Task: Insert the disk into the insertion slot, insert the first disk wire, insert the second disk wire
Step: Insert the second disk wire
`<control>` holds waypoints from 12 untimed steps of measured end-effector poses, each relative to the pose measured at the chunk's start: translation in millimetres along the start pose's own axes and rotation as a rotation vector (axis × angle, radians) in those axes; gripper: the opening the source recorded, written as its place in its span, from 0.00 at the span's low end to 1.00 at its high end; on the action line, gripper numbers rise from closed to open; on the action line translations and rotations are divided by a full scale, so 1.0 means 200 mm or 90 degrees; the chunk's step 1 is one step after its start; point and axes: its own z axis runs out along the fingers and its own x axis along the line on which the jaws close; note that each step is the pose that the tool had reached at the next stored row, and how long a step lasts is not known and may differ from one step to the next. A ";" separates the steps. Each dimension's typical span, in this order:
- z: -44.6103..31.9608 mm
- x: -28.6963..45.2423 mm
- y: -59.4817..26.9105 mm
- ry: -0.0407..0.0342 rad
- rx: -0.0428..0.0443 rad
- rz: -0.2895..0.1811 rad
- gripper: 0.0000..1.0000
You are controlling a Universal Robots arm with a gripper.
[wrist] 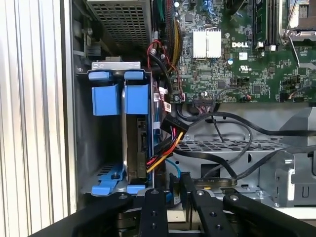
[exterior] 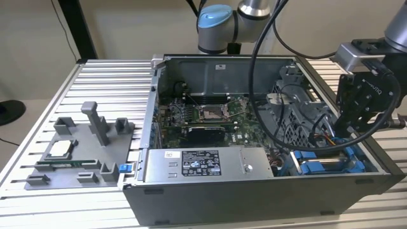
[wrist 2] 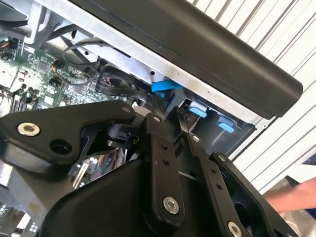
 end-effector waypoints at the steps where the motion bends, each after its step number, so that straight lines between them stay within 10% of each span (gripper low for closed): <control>1: 0.000 -0.002 0.000 -0.0001 0.0000 0.000 1.00; 12: -0.012 -0.047 -0.009 -0.0046 -0.0012 0.000 1.00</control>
